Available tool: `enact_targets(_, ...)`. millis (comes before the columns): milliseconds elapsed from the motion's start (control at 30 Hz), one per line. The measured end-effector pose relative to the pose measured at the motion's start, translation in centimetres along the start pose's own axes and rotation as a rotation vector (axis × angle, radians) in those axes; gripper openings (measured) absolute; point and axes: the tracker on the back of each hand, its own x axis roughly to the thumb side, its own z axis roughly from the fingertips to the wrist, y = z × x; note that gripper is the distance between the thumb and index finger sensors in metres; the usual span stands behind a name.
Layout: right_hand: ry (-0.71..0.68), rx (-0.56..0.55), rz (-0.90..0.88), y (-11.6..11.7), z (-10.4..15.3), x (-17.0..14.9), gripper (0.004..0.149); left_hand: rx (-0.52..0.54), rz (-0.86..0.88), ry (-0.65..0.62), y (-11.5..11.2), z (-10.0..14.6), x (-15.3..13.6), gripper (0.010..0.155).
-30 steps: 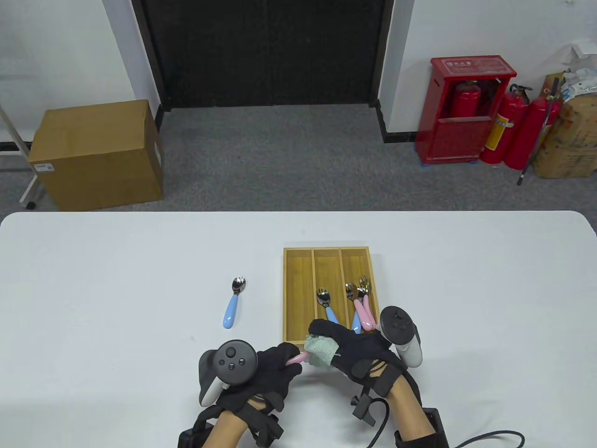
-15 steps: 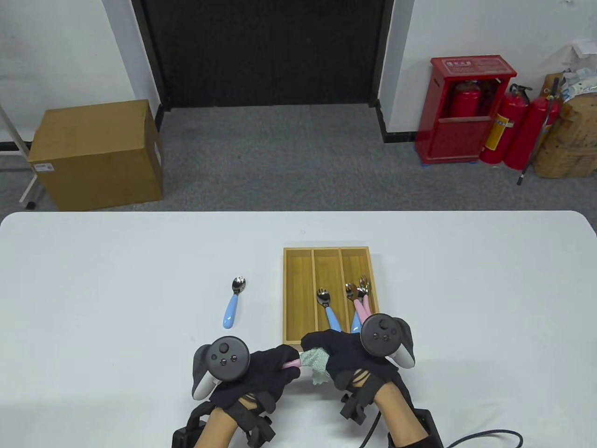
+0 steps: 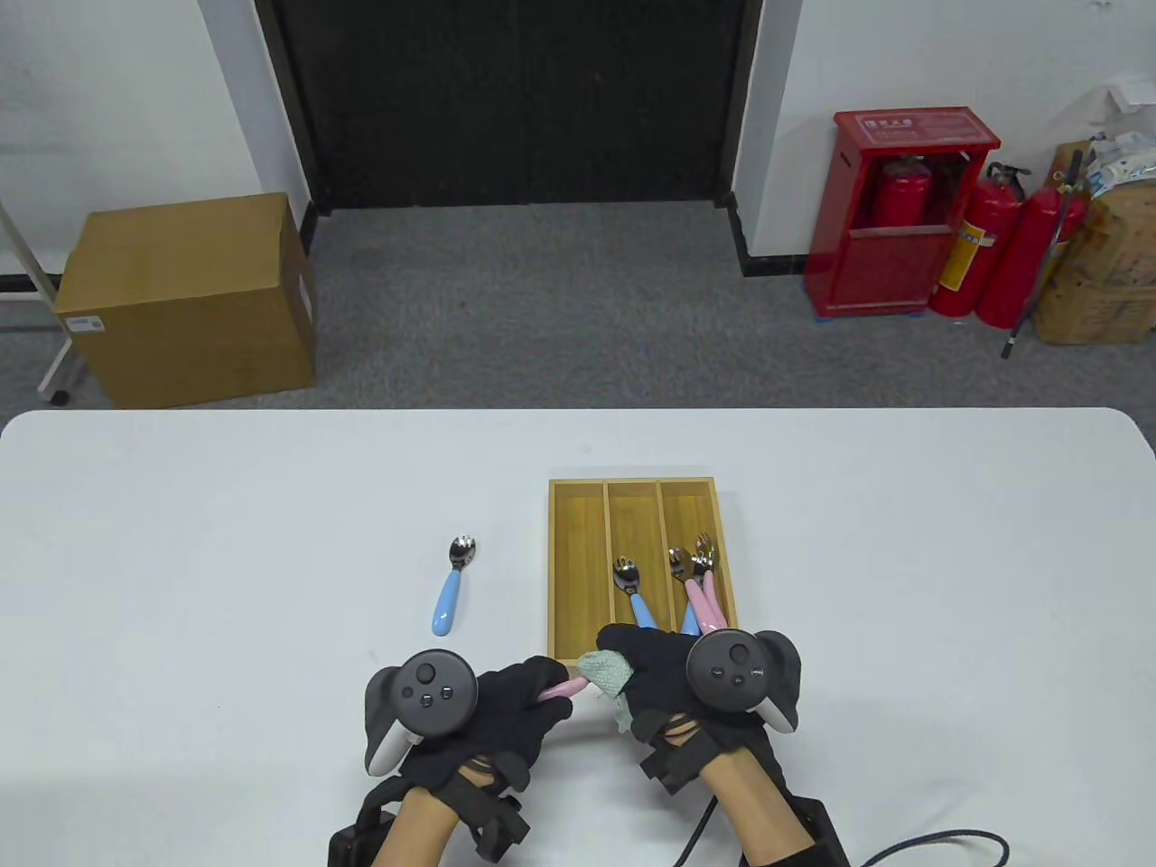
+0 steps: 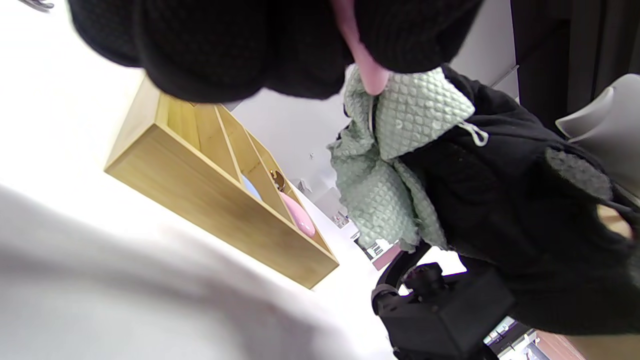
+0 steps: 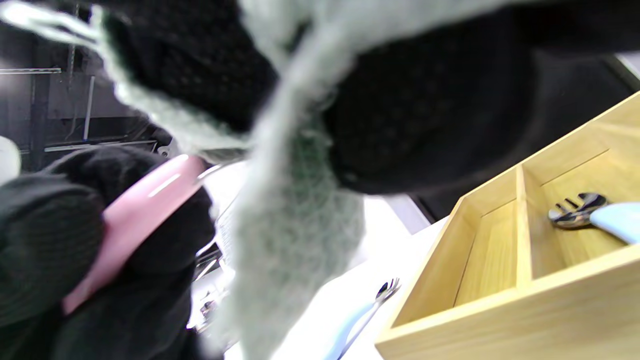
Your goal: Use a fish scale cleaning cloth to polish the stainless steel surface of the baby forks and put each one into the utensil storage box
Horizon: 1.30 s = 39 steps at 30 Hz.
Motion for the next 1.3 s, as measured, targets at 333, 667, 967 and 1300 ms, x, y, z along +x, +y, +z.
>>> enact_targets(333,0.001,0.257,-0.354,0.8,-0.1,-1.8,0.05,-0.019,-0.014,-0.044,-0.1,0.1,0.4,0.049)
enact_targets(667,0.018,0.29,-0.162,1.4,-0.1,-1.0,0.049,-0.037,-0.052,-0.047,-0.6,0.0,0.5,0.048)
enact_targets(967,0.029,0.17,-0.036,1.0,-0.2,-0.4,0.048,0.003,-0.038,-0.025,-0.3,0.1,0.4,0.048)
enact_targets(1300,0.089,0.025,0.017,0.4,0.1,-0.6,0.047,0.037,-0.026,-0.004,-0.3,0.1,0.5,0.049)
